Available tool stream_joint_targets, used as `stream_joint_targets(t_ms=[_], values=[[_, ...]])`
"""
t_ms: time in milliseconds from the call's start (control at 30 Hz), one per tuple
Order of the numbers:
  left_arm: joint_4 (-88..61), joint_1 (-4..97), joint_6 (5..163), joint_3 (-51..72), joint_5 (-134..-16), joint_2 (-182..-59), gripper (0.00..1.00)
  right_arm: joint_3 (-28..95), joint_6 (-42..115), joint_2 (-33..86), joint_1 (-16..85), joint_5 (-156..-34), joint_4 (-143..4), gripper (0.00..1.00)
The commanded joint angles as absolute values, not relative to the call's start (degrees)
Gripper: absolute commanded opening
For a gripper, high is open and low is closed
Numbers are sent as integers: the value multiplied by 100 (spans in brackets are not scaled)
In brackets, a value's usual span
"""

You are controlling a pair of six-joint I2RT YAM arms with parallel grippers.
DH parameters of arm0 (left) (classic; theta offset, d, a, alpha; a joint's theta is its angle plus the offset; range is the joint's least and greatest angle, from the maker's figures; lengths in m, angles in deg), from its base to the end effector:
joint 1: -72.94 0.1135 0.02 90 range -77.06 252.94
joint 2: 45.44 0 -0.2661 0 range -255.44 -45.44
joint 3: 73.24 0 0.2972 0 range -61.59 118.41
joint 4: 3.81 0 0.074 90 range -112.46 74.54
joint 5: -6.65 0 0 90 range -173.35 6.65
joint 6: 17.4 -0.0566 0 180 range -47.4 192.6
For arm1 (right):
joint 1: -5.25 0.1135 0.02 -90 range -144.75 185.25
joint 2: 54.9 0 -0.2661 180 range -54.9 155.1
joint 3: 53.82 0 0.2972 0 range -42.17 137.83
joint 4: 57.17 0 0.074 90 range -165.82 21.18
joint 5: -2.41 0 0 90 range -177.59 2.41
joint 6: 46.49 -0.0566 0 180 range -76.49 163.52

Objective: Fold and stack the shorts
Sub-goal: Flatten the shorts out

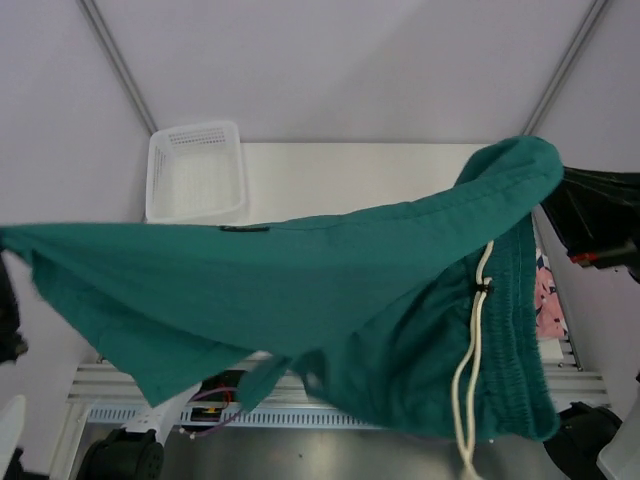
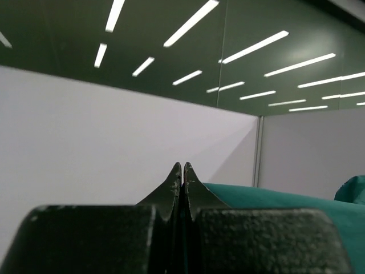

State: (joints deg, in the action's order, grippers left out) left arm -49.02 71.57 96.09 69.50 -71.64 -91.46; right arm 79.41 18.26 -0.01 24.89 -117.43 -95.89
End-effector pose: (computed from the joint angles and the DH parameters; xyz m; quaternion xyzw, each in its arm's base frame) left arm -0.1193 -0.0086 0.7014 0.0316 0.3403 -0.2350 0.9099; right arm 0.0111 0.0339 0.7007 -0.2126 0.4222 0.4351 0.7663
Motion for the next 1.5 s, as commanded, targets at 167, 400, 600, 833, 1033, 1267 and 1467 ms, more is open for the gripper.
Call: stream_joint_targets(t_ms=[167,400,600,833,1033,1267,1467], values=[[-3808,7171,10080,3276,-6665,-10081,0,5795,1777,898,2302,-11404,-9616,0],[-3610,7179,10055,3358,-6946,-11615,0,6195,1092,2600,1598,-12256,-8481,0],[-4778,7398,9826,7118,-6973,-13322,0,9683,759,4753,1177,-12810,-9193,0],[-4421,7988,10301,7468,-6217,-13844,0,9022,-25,4961,614,-13329,-8008,0],[-3007,7962,10573,4735,-5559,-12966,0,6381,-359,4442,394,-13469,-6462,0],[-1844,7830,10653,454,-5899,-10936,0,2405,-447,3214,376,-13610,-4662,0],[-2670,7813,10144,-200,-5832,-9450,0,277,184,1693,507,-12945,-5464,0]])
